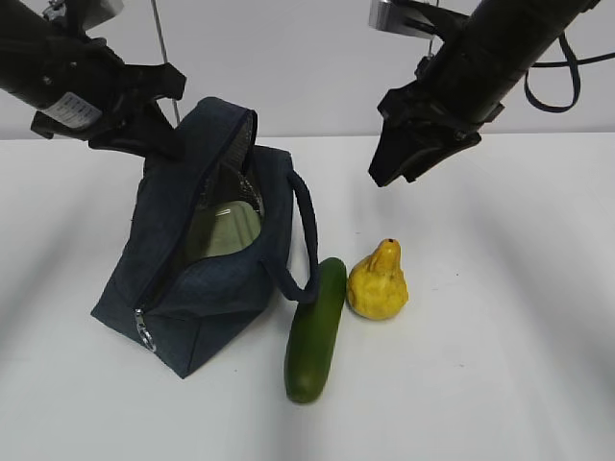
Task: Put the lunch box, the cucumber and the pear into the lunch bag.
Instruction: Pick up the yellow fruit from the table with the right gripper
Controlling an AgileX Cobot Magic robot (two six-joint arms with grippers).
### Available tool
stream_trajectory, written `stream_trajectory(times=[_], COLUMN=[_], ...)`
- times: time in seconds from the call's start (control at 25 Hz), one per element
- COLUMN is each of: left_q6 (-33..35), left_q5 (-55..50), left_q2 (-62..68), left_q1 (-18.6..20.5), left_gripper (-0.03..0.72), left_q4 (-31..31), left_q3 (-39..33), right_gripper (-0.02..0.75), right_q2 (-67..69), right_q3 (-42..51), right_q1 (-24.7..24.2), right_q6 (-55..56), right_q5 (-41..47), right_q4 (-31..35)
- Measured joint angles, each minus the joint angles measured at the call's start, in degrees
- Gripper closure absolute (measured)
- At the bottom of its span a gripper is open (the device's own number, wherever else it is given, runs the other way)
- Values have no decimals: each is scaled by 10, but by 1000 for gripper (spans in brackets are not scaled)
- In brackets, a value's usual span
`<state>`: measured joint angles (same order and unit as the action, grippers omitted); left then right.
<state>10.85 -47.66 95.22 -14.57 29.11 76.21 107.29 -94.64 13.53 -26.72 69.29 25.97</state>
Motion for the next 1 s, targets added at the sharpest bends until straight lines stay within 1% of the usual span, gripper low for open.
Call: stream_trajectory(times=[0.08,0.2,0.32,0.64,1.0], left_q6=[0,0,0,1,2], left_q5=[-7,-19,-32,-36,-43], left_q2=[0,0,0,-22,-23], left_q1=[0,0,0,0,0], left_gripper=[685,685,685,685,685], left_q4=[0,0,0,4,4], left_q3=[0,0,0,-1,-1], right_gripper=[336,328,325,293,291], right_q2=[0,0,1,38,74], right_q3=[0,0,0,0,0], right_q1=[0,0,0,24,24], right_q6=[19,34,38,44,49], right_q5=[5,6,6,7,7], right_q4=[-32,-58,-62,-77,-87])
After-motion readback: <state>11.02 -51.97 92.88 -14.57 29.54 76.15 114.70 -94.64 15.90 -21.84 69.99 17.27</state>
